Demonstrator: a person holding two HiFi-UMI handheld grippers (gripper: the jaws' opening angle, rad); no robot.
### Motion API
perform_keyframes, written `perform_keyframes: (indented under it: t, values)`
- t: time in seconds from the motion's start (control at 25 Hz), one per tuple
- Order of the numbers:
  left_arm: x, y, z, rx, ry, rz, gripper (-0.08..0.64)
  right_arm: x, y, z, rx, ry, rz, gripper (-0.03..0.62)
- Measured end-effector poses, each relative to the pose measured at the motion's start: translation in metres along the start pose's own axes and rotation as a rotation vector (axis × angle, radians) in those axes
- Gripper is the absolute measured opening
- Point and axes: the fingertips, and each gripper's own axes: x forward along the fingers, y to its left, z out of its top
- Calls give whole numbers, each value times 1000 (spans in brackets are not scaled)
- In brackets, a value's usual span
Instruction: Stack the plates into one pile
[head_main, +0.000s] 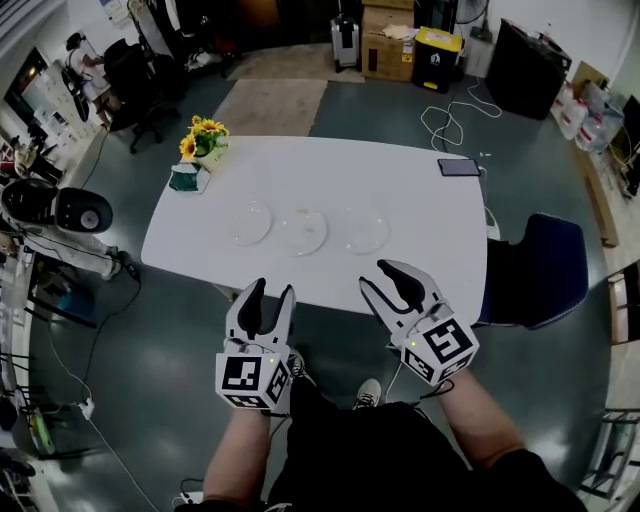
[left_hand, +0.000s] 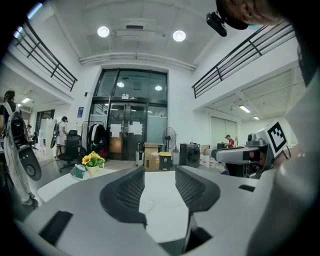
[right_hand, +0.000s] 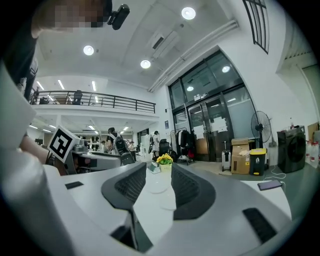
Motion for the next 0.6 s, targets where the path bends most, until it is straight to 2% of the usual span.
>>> perform_keyframes:
  t: [0.6]
  values:
    - [48, 90, -8, -29, 34, -91, 216, 94, -1, -2, 14, 34, -105, 167]
